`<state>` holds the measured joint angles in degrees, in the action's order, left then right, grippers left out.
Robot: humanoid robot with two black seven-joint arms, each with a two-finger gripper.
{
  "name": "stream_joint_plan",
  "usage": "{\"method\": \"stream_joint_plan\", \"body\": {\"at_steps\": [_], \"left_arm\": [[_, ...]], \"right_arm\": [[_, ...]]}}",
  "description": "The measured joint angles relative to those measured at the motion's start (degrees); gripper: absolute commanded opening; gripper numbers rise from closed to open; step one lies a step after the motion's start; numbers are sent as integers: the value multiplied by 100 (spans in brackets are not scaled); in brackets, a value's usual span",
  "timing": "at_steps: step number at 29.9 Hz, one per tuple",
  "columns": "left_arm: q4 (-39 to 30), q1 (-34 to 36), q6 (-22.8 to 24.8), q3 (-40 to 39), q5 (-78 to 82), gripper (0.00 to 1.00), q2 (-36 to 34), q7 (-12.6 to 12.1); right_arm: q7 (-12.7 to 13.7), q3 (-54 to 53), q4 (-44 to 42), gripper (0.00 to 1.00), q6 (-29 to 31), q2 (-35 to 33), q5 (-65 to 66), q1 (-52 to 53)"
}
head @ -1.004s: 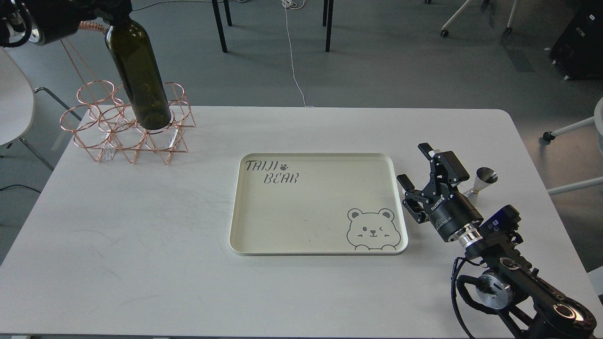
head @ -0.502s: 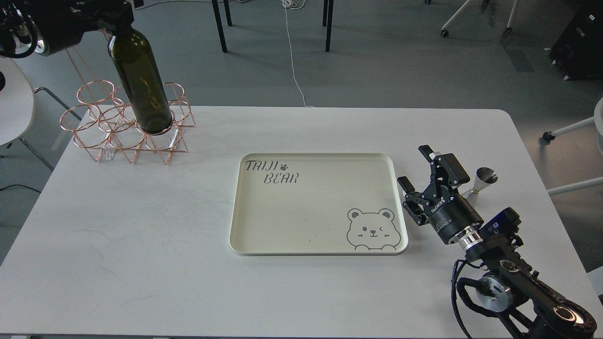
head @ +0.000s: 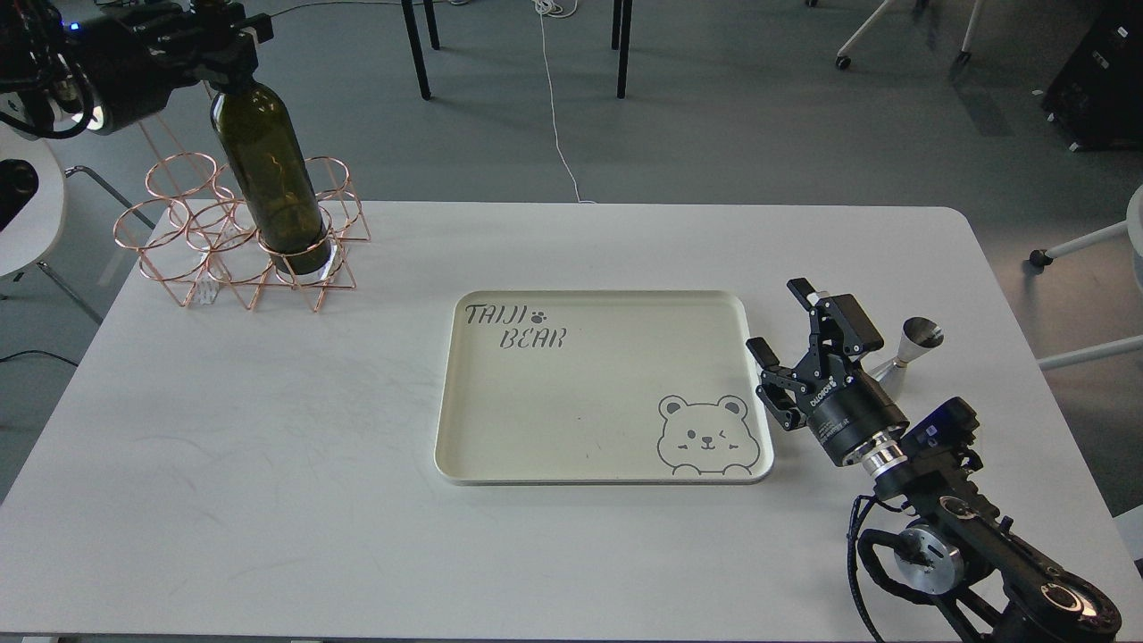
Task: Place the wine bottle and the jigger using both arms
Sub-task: 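Lower the bottle into a slot of the copper rack, then open the left gripper and release the bottle in the rack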
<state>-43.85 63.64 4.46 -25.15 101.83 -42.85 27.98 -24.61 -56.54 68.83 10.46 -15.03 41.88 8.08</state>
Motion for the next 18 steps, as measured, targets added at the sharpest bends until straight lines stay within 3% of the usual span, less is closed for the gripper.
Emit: {"method": "stream_joint_plan", "body": {"at_steps": [18], "left_arm": [[398, -392, -285, -7, -44, 23, 329, 3]], "right_arm": [[0, 1, 0, 98, 0, 0, 7, -45]]}}
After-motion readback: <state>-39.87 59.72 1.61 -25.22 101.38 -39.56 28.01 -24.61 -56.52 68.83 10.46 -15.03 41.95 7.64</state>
